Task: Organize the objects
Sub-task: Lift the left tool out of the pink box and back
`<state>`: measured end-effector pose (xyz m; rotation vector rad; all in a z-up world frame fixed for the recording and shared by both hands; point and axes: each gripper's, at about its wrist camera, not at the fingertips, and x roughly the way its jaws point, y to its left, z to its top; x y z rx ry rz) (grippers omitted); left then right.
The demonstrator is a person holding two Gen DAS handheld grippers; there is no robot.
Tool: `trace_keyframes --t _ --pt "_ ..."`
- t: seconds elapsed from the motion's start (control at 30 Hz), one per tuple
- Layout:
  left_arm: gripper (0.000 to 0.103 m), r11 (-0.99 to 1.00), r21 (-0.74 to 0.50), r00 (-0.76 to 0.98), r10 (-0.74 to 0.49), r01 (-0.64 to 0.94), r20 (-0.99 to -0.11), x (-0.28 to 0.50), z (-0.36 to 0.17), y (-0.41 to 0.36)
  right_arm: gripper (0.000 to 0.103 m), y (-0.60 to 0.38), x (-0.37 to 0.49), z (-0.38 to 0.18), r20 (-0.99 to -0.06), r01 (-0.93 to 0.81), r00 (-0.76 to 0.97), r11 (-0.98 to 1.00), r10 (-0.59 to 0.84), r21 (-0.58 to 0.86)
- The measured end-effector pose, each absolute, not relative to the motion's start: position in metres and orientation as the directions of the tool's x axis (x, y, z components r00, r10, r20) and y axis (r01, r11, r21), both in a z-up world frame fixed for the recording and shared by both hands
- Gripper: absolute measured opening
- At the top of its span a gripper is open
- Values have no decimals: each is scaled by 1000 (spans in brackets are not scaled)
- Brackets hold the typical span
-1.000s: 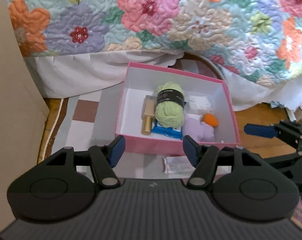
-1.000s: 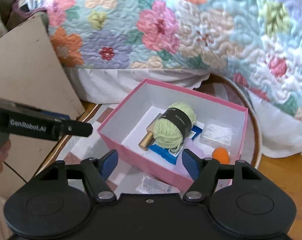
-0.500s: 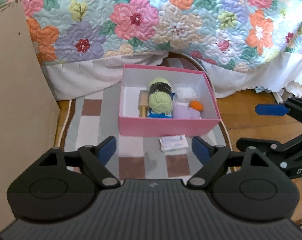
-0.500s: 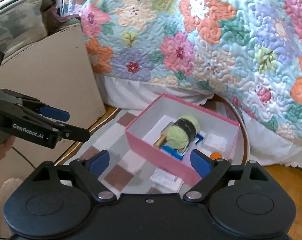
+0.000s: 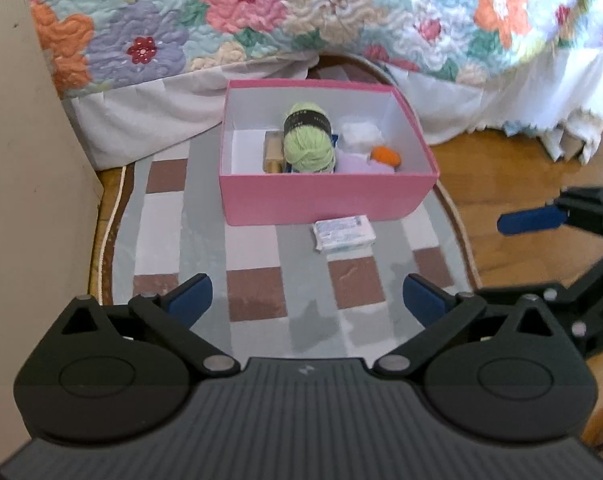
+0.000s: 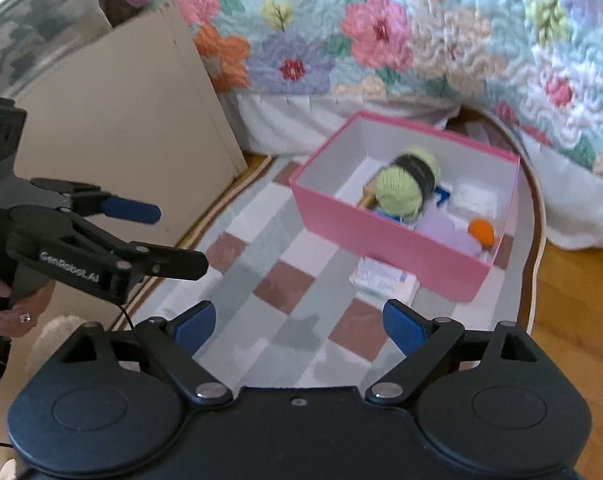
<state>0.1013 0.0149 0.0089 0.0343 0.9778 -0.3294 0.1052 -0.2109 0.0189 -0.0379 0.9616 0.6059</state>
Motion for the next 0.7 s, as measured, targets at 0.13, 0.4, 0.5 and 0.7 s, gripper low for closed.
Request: trace_keyframes --t 0.13,0.4,0.5,0.7 --pt "103 945 -105 479 -251 310 -841 108 -11 10 93 -210 111 -1 -792 -504 425 841 439 195" --pt "103 952 -109 506 -246 285 -826 127 -50 6 93 -200 113 -47 -776 -551 453 823 438 142" --pt "103 952 -107 498 -243 286 -833 140 -67 0 93 -196 117 -68 -766 -553 486 827 422 104" --pt "100 948 -170 463 -282 268 -840 170 -103 -13 93 -175 130 -107 -806 -543 502 840 315 -10"
